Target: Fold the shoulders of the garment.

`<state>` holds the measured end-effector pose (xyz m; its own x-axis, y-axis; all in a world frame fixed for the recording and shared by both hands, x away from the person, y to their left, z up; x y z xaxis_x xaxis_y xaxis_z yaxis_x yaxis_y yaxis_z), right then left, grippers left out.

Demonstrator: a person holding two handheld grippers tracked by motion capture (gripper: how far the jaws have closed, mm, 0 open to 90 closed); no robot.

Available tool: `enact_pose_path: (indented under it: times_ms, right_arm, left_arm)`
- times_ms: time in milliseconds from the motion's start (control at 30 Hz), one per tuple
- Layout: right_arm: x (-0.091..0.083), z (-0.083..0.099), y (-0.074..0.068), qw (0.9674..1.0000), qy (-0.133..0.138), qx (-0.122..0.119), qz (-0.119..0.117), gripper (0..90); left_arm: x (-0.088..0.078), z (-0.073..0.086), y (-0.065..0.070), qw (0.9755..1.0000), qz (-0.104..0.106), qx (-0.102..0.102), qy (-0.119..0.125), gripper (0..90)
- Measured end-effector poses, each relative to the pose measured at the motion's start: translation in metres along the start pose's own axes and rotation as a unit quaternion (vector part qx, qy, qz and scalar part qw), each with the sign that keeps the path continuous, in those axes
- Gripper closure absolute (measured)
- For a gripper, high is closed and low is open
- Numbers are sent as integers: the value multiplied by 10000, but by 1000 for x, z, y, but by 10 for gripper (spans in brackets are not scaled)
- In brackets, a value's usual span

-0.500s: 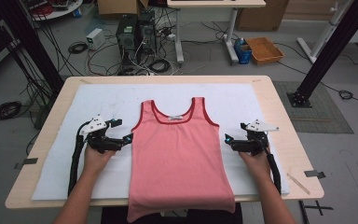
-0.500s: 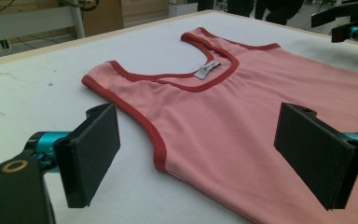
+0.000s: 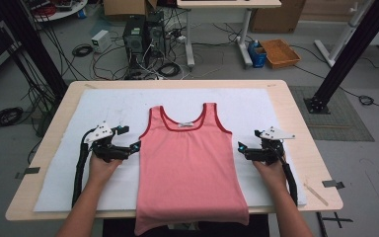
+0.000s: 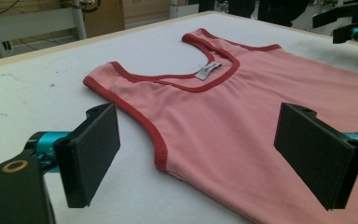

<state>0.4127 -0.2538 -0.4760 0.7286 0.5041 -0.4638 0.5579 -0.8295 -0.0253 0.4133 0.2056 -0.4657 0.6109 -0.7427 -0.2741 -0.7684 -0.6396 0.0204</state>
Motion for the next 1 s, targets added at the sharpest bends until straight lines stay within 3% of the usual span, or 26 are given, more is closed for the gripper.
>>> enact_pose_path:
  times_ms: [667,1000]
  right_arm:
    - [-1,-1,0,10000,36,11,84,158]
    - [-4,-14,-11,9997,-86,104,-190,158]
  left_arm:
    - [-2,0,-1,9999,27,-28,124,142]
    - [-2,0,1,10000,28,39,78,142]
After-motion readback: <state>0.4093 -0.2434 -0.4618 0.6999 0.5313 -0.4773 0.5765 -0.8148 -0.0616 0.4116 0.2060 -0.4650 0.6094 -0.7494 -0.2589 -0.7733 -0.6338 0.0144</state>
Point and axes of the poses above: each handheld gripper's, and its own axes: x roughly forward along the jaws, z roughly out of its underside, y roughly to its right, the point moved 6 cm from there along x, roughly forward along the jaws, and after that the axes turned 3 degrees about x, right-handed, at the moved point
